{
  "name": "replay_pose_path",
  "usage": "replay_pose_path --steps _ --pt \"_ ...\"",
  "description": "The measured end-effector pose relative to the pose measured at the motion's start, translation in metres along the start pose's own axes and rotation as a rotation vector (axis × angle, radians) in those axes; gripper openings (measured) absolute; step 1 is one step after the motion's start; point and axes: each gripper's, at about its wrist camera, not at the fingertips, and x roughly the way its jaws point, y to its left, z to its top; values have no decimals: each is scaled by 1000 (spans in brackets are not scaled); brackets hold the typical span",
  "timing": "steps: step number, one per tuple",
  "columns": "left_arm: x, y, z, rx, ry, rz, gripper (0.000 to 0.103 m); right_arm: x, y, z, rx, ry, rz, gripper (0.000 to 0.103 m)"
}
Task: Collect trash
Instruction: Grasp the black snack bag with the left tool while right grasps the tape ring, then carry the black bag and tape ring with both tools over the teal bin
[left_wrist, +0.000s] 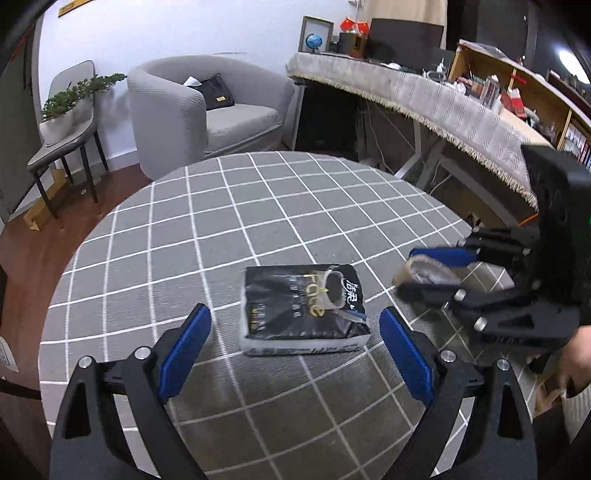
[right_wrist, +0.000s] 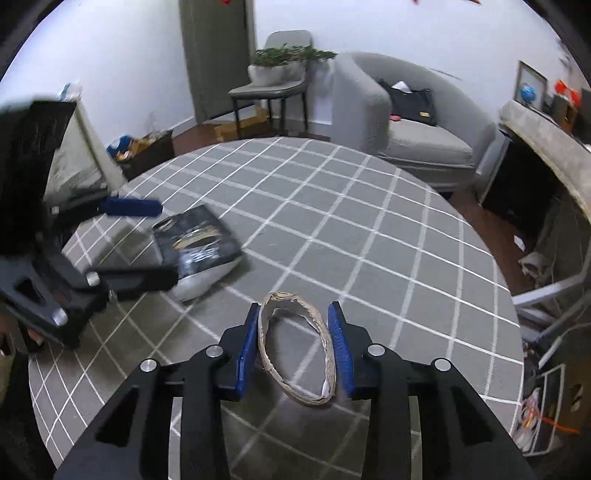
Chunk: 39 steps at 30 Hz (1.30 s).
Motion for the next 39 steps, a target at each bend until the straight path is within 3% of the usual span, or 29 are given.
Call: replay_pose_path --steps 7,12,15,17,25,39 --pt "14 -15 3 30 50 62 95 -12 -12 -7 44 -28 1 37" --pt "23 -14 7 -13 79 92 94 -11 -14 -11 47 -13 -7 37" --pt "25 -17 7 -13 79 120 88 -12 -15 -12 54 -15 -8 37" --pt "22 -17 7 -9 68 137 75 -11 -15 -12 65 -9 -6 37" --pt "3 -10 -2 -74 19 96 74 -17 -6 -11 89 -34 -32 37" --pt "-71 -8 -49 -102 -119 135 74 -31 44 -28 131 -74 -39 37"
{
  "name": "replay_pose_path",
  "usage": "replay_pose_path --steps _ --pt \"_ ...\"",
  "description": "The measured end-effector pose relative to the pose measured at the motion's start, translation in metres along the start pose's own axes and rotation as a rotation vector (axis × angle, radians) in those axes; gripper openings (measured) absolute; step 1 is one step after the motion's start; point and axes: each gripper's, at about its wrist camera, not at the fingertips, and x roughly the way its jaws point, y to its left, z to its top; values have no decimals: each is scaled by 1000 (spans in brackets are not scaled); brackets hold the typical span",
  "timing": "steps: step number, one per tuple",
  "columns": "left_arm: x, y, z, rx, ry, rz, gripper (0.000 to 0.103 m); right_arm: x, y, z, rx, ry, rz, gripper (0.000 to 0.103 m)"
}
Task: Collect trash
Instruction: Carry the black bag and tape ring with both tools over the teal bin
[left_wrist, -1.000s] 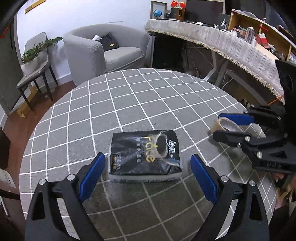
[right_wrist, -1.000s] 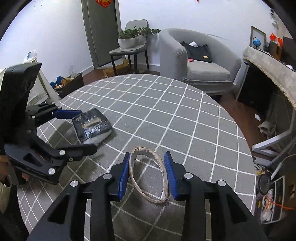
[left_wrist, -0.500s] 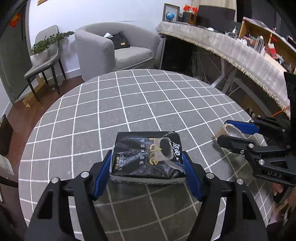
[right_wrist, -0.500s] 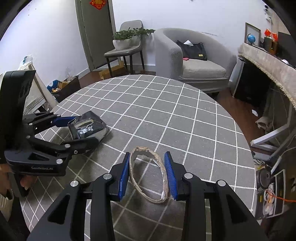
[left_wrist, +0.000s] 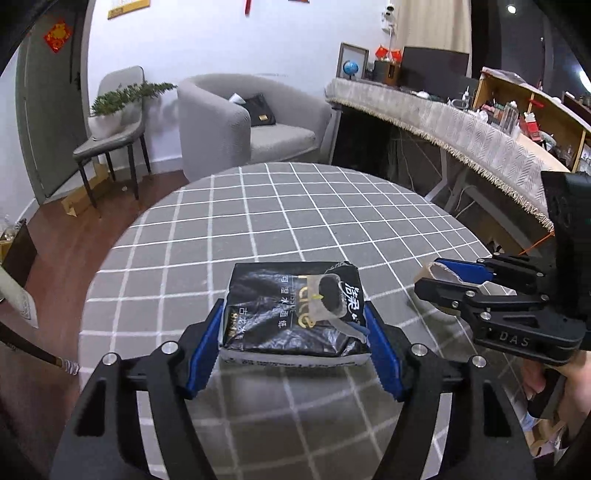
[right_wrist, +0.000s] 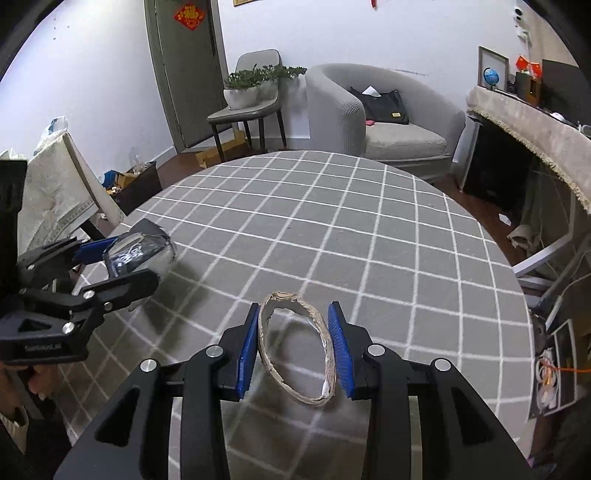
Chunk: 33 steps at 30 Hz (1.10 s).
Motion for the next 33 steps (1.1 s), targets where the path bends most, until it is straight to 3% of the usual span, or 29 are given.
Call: replay_pose_path --steps 21,33 --pt "-105 74 -71 -66 -81 119 74 -20 118 -24 -21 -61 85 37" --pt "-111 160 -108 -129 0 202 74 5 198 -3 -89 -63 166 37"
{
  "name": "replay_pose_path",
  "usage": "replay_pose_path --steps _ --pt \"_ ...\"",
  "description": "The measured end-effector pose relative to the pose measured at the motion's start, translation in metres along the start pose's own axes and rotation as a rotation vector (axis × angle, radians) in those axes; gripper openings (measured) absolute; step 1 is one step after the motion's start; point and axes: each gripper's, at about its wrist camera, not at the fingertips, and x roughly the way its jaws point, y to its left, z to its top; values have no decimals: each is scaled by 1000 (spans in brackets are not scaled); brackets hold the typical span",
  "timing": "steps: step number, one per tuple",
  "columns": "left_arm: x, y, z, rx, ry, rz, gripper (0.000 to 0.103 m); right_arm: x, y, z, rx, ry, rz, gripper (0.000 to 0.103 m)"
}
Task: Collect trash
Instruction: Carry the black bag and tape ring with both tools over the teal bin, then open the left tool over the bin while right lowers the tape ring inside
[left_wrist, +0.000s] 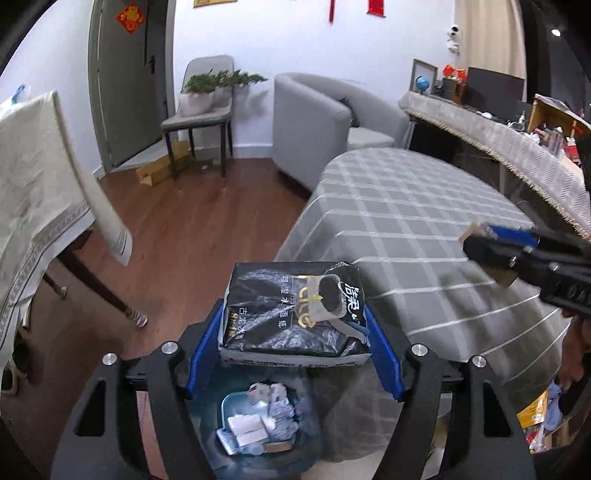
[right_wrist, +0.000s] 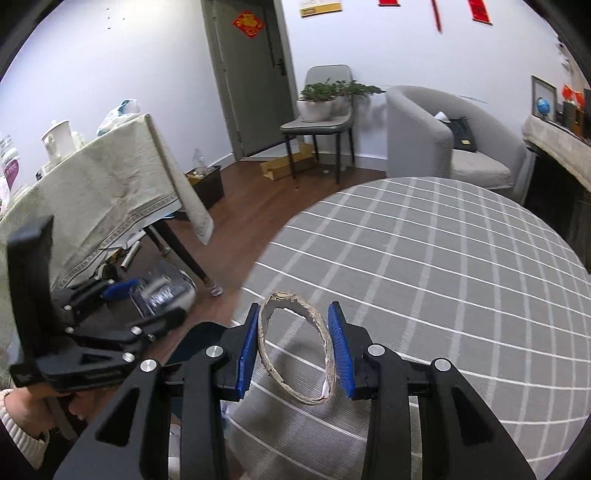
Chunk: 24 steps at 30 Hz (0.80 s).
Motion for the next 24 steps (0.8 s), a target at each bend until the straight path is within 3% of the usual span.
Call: replay_pose_path --steps 4,12,17,24 --pt "7 24 -11 -2 59 28 74 16 21 6 -19 10 25 37" --pt "22 47 -31 20 198 8 79 46 68 11 -68 41 78 37" --pt "18 59 -32 14 196 13 82 60 88 13 -89 60 95 37" --pt "-3 74 -26 -21 130 25 82 78 105 10 -110 97 119 37"
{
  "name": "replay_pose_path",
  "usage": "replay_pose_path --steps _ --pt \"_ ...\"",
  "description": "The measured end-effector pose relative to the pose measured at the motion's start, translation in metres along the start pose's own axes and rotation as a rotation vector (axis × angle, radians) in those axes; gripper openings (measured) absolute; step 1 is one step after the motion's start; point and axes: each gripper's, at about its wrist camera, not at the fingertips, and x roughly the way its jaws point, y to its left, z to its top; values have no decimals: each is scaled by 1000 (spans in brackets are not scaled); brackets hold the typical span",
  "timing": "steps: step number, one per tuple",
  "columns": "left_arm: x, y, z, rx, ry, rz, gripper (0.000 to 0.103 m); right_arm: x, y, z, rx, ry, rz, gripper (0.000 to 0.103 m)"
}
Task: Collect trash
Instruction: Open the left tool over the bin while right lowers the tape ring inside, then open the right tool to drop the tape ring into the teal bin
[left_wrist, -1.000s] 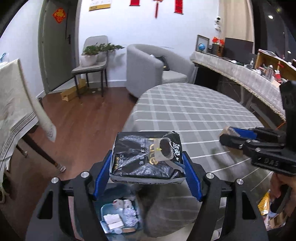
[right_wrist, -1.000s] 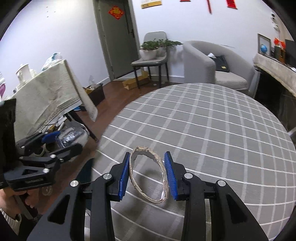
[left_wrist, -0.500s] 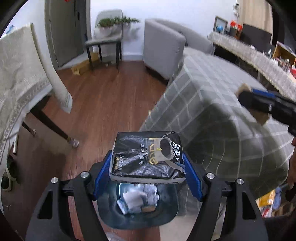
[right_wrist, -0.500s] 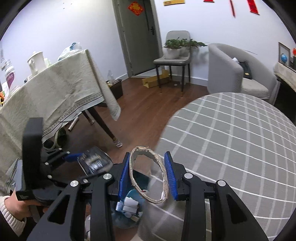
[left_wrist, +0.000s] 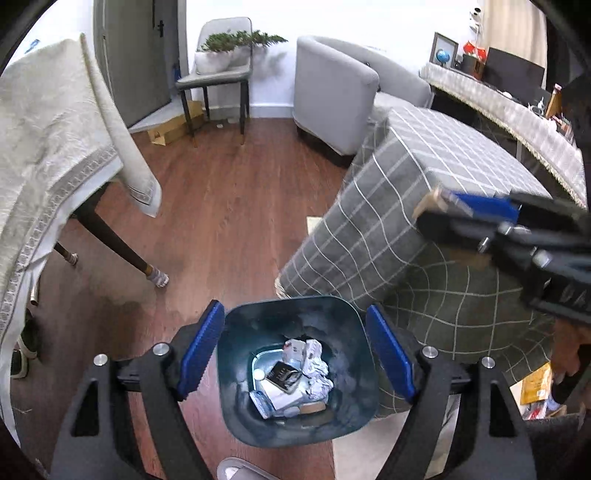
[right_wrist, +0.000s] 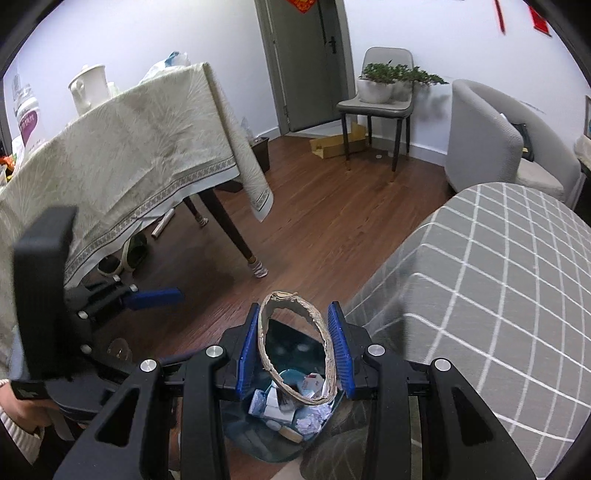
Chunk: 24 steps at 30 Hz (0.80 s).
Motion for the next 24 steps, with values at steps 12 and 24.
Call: replay_pose_path --steps 12,24 --pt "-40 40 11 -111 -137 41 72 49 25 -13 -28 120 35 37" --pt "-63 50 18 -163 -204 11 58 118 48 -58 -94 344 51 37"
